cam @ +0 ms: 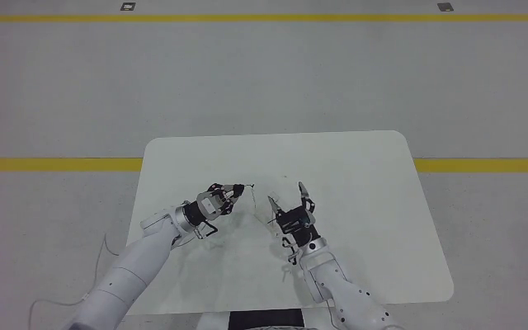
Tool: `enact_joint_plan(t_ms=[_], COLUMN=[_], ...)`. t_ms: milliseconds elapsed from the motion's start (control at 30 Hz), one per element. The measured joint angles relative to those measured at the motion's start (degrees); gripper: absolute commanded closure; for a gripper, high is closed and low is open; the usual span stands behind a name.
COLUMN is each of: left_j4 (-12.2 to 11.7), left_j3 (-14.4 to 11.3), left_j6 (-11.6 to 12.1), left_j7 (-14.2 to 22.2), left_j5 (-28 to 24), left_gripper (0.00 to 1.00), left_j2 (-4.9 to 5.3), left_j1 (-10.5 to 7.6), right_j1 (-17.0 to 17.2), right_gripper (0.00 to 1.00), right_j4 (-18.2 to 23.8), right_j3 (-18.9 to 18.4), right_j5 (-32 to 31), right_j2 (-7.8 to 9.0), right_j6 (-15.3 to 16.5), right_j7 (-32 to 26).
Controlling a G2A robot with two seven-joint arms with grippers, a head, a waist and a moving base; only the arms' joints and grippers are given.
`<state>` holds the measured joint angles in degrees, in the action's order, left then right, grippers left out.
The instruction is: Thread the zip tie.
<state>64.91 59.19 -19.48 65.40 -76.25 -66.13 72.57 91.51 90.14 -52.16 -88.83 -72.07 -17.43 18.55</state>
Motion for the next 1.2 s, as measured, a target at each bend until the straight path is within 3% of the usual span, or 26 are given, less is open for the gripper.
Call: enact_joint_plan(t_ms=[333, 467, 600, 933, 1067, 1200], left_j4=[0.0, 0.0, 0.0, 0.0, 0.0, 0.0], left_j3=[0.0, 0.0, 0.0, 0.0, 0.0, 0.0], left_j6=[0.0, 0.0, 0.0, 0.0, 0.0, 0.0], left_j7=[0.0, 0.0, 0.0, 0.0, 0.0, 0.0], left_j5=[0.0, 0.0, 0.0, 0.0, 0.0, 0.0], left_gripper=[1.0, 1.0, 1.0, 1.0, 1.0, 1.0], left_j2=[0.0, 0.0, 0.0, 0.0, 0.0, 0.0], left_j1=[0.0, 0.0, 0.0, 0.0, 0.0, 0.0], right_j1=[1.2, 2.2, 3.0, 3.0, 4.4, 7.8], right_gripper=[0.0, 0.0, 0.0, 0.0, 0.0, 0.0], right_j4=[-0.2, 1.2, 2.4, 2.5, 4.6, 8.4], right_j3=[-3.2, -5.5, -7.0, -7.1, -9.6, -14.3], right_j5=[1.6, 4.3, 9.3, 9.5, 16.4, 26.9], right_j2=[-0.04, 0.2, 0.31, 0.29, 0.5, 1.24], right_j6=[-0.4, 1.9, 6.8, 6.6, 12.0, 21.7], right_j7=[0.9, 2.2, 3.4, 3.3, 4.3, 4.0])
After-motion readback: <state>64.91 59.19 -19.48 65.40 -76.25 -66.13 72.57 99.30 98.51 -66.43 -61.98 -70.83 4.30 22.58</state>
